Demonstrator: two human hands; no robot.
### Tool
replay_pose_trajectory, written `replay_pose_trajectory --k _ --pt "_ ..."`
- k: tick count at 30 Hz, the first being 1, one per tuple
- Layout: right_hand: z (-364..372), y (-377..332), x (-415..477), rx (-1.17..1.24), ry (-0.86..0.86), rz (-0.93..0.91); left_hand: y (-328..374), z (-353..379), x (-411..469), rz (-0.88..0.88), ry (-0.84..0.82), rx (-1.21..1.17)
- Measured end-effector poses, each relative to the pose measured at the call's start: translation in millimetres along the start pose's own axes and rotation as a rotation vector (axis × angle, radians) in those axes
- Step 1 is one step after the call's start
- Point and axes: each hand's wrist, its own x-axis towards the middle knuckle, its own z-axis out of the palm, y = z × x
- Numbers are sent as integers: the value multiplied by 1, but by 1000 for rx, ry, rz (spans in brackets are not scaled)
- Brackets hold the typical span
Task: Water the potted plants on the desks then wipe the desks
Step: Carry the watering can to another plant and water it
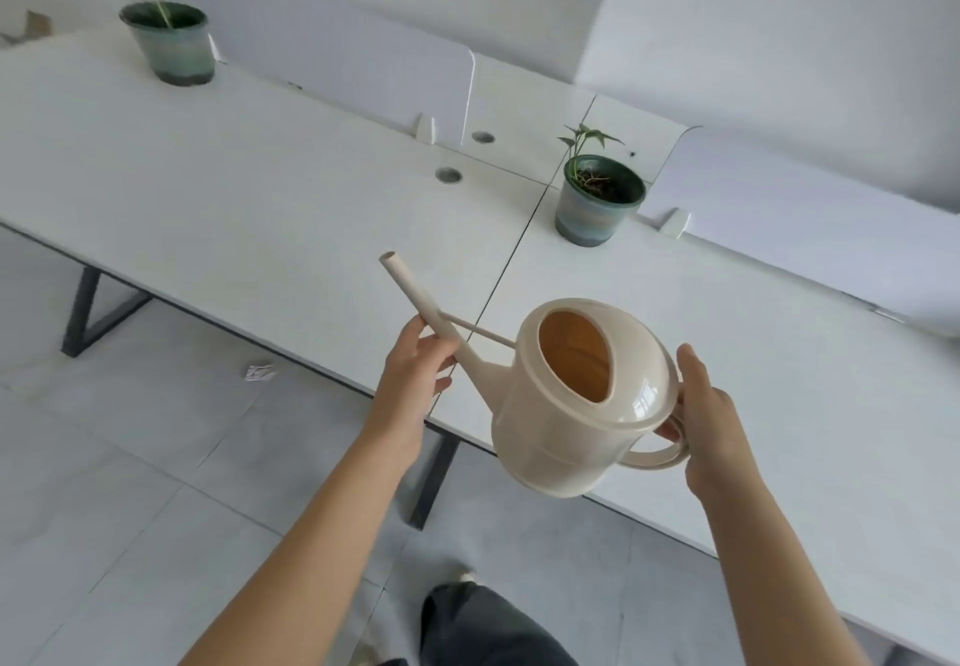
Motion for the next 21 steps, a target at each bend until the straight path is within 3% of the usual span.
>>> replay_pose_trajectory --k 21 --pt "2 -56 129 187 352 109 41 124 218 -51 -429 182"
